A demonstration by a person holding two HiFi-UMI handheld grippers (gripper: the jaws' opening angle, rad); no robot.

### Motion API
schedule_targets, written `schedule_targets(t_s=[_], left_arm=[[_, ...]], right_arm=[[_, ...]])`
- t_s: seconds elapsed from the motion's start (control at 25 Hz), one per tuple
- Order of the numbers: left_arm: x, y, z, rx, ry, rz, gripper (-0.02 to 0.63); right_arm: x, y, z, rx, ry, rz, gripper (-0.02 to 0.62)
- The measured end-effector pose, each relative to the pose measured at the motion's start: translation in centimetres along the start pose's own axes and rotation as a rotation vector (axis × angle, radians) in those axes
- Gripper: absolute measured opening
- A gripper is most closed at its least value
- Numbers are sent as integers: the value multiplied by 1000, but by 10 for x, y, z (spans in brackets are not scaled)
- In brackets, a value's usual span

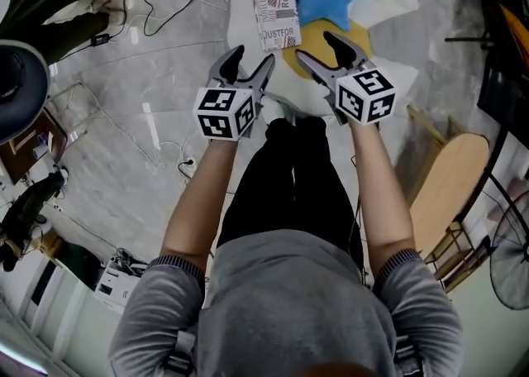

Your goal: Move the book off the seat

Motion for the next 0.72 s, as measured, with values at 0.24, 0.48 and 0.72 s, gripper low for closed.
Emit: schedule_targets(t_s=[0.24, 0.48, 0.72], left_arm=[[51, 41, 53, -51, 57, -49, 302], [98, 72, 100, -65, 136, -56, 302], [140, 108, 145, -102, 198, -76, 302]], right_arm=[[53, -35, 45, -23, 53, 92, 354], [108, -67, 90, -21, 107, 152, 356], [167, -90, 129, -29, 174, 190, 360]])
Point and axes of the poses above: the fingertips, and each gripper's own axes: z forward along the fingers, y to its left, x out of its underside, the point moved 1 cm from there along -z, backward along the fingers, and after that the axes turned 8 degrees about -z, right-handed, at the moved point
